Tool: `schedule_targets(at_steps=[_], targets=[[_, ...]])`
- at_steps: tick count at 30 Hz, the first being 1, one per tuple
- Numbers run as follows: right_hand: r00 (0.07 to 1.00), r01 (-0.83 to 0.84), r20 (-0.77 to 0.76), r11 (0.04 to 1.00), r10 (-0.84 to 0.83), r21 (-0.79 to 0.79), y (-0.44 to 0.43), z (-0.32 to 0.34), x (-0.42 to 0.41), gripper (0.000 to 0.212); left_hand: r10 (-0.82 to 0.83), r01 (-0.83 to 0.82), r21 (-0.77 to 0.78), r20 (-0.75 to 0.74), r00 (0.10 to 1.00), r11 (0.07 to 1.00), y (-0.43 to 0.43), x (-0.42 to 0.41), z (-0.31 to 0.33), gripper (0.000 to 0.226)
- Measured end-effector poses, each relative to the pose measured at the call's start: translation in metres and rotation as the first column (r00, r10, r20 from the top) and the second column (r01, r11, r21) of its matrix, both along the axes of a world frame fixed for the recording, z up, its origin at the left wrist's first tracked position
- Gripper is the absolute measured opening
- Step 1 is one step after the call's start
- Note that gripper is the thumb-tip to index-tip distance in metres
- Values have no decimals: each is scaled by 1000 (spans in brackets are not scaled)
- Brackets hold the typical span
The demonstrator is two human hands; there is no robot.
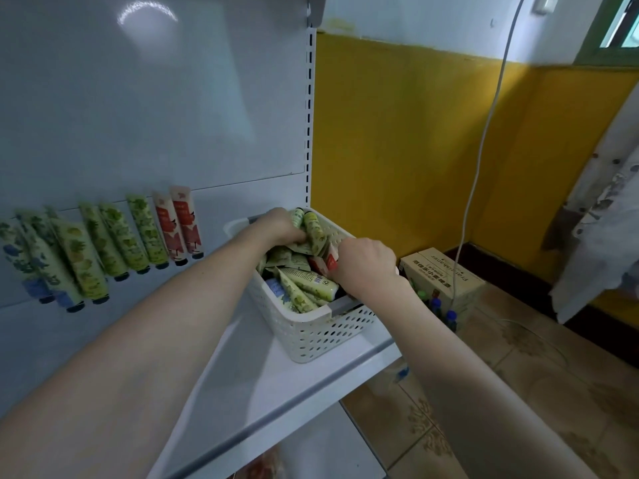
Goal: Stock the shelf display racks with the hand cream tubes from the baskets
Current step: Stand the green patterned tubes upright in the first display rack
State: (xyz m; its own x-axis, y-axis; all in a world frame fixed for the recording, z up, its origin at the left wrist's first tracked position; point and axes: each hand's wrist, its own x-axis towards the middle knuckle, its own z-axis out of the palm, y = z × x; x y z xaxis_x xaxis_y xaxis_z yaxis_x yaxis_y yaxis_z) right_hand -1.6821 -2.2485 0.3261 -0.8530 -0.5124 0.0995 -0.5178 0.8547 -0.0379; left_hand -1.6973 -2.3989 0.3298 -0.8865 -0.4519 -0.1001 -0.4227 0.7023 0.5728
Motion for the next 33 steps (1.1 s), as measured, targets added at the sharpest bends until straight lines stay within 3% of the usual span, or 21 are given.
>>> schedule_targets(at_steps=[3, 9, 14, 20, 24, 27, 30, 33], targets=[[1000, -2, 12, 1000, 2, -14, -1, 0, 1, 28, 48, -48, 139, 4, 999, 989, -5, -1, -1, 65], [999, -10, 31, 998, 12, -69, 1, -3, -3, 37, 104, -106, 211, 22, 994, 972, -5, -4, 0, 52], [999, 11, 44, 990, -5, -144, 0, -9, -5, 40, 84, -88, 105, 48, 995, 991, -7, -1, 5, 29], [996, 34, 94, 957, -7, -289, 3, -10, -4, 48, 72, -73, 39, 14, 997, 997, -4, 0, 7, 29], [990, 65, 138, 914, -10, -400, 8, -8, -2, 40, 156, -119, 209, -171, 973, 971, -3, 5, 13, 21], [989, 73, 147, 883, -5, -463, 10, -8, -2, 16, 216, -76, 382, -338, 916, 921, -6, 19, 21, 24], [984, 55, 166, 761, 69, -647, 12, -6, 1, 14, 248, 28, 478, -504, 827, 878, -6, 43, 33, 10], [976, 18, 147, 617, 159, -786, 12, 6, 11, 19, 333, 137, 656, -539, 773, 742, 4, 76, 44, 10]])
